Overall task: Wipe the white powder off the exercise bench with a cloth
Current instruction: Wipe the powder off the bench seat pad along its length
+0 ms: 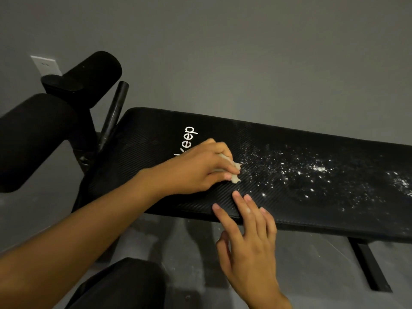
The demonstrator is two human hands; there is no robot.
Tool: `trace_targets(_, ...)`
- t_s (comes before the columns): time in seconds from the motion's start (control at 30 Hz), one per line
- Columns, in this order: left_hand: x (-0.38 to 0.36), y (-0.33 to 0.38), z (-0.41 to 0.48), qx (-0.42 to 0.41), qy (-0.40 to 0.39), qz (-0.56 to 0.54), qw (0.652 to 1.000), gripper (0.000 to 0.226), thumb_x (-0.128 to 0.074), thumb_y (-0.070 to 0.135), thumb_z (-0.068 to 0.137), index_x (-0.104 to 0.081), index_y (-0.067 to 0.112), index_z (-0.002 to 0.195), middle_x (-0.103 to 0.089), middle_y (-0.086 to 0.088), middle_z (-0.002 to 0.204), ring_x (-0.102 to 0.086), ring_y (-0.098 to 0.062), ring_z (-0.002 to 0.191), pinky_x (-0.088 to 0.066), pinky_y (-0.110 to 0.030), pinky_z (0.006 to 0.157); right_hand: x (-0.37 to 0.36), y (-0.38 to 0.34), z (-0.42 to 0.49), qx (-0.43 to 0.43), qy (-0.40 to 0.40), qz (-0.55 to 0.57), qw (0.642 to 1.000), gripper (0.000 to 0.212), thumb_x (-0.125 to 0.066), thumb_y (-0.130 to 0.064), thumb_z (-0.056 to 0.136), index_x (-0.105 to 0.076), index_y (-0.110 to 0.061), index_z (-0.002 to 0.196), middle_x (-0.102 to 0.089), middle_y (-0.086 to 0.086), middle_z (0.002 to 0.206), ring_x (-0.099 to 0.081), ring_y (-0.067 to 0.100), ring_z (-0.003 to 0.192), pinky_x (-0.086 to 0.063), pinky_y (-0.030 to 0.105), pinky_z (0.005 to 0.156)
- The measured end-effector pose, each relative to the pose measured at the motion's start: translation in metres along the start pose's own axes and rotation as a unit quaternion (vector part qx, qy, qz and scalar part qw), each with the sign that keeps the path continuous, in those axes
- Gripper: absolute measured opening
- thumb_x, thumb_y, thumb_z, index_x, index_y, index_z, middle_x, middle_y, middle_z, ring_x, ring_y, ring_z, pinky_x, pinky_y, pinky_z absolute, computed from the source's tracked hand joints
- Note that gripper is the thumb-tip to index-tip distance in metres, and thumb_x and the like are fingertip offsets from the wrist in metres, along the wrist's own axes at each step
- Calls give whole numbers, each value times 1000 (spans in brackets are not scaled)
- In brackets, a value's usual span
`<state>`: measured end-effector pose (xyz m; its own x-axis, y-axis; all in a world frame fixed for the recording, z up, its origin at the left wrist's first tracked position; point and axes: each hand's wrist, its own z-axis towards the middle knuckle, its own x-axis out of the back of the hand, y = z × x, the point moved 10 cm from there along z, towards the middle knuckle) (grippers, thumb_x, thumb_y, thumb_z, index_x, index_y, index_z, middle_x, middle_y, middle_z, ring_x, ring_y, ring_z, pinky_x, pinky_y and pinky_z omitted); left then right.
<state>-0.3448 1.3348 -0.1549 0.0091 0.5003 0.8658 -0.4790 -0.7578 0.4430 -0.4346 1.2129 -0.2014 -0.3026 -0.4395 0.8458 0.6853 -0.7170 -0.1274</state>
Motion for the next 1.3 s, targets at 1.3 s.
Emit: trace_targets(1.3, 3, 21, -14, -38, 72, -7, 997, 17, -67, 26, 94, -77, 22, 108, -67, 2, 109, -59, -16, 93, -54, -41, 81, 10, 34, -17, -51, 52, -77, 994, 57, -60, -42, 86, -45, -47, 141, -38, 16, 153, -29, 36, 148, -14, 55, 118)
